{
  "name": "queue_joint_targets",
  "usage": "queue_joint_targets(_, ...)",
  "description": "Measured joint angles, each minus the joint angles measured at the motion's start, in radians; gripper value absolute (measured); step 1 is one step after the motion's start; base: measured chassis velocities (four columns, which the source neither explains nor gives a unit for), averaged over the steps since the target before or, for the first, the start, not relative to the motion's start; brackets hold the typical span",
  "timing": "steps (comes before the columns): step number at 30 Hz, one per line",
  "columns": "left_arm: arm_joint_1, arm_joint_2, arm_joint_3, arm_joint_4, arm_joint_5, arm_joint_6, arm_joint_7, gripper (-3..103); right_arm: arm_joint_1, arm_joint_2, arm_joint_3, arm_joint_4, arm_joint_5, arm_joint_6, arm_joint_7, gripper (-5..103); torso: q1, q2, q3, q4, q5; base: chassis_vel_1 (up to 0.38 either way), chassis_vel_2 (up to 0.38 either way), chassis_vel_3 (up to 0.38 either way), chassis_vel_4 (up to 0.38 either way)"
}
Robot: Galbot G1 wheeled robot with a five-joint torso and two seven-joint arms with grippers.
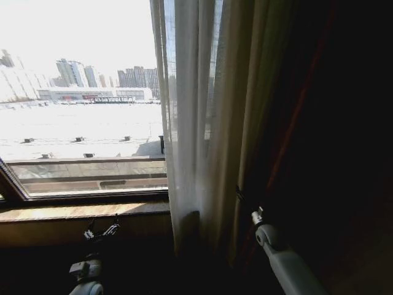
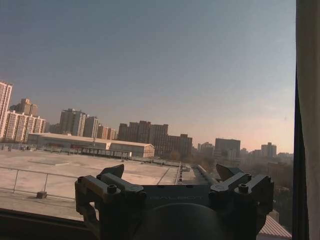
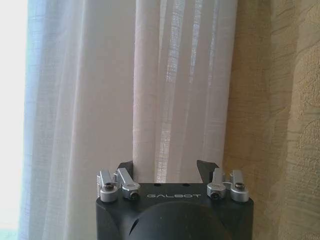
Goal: Open the curtains by pulling them apart, changing their state from closed to fully open.
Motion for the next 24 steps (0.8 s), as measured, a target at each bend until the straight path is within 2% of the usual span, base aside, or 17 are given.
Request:
queue_joint_targets(2,0.0,0.0,0.0,0.0,0.0,0.0,0.0,100,-0.002,0.001,0.001,0.001,-0.004,0.002,-0.001,66,0.0,0.0,0.0,0.0,0.0,0.0,0.0,0.0,0.0)
queue_joint_targets(3,0.0,0.0,0.0,0.0,0.0,0.0,0.0,100,-0.005,0.003,0.001,0.001,-0.01,0.006,-0.005,77,0.0,0.0,0.0,0.0,0.0001,0.0,0.0,0.0,0.0)
queue_joint_targets(4,0.0,0.0,0.0,0.0,0.0,0.0,0.0,100,-0.006,0.003,0.001,0.002,-0.012,0.007,-0.006,77,0.0,0.0,0.0,0.0,0.0,0.0,0.0,0.0,0.0)
queue_joint_targets(5,0.0,0.0,0.0,0.0,0.0,0.0,0.0,100,-0.006,0.004,0.001,0.002,-0.013,0.008,-0.008,88,0.0,0.0,0.0,0.0,0.0,0.0,0.0,0.0,0.0)
queue_joint_targets(8,0.0,0.0,0.0,0.0,0.0,0.0,0.0,100,-0.006,0.005,0.0,0.003,-0.014,0.009,-0.011,88,0.0,0.0,0.0,0.0,0.0,0.054,0.041,-0.075,-0.054)
queue_joint_targets(9,0.0,0.0,0.0,0.0,0.0,0.0,0.0,100,-0.005,0.006,-0.002,0.003,-0.015,0.009,-0.012,97,0.0,0.0,0.0,-0.0001,0.0001,0.088,0.075,-0.091,-0.089)
queue_joint_targets(16,0.0,0.0,0.0,0.0,0.0,0.0,0.0,100,0.003,0.006,-0.007,-0.002,-0.016,0.013,-0.02,100,0.0,0.0,0.0,0.0,0.0001,0.162,0.155,-0.165,-0.163)
queue_joint_targets(24,0.0,0.0,0.0,0.0,0.0,0.0,0.0,100,0.005,0.004,-0.007,-0.012,-0.016,0.027,-0.033,100,0.0,0.0,0.0,0.0002,-0.0004,0.268,0.261,-0.292,-0.276)
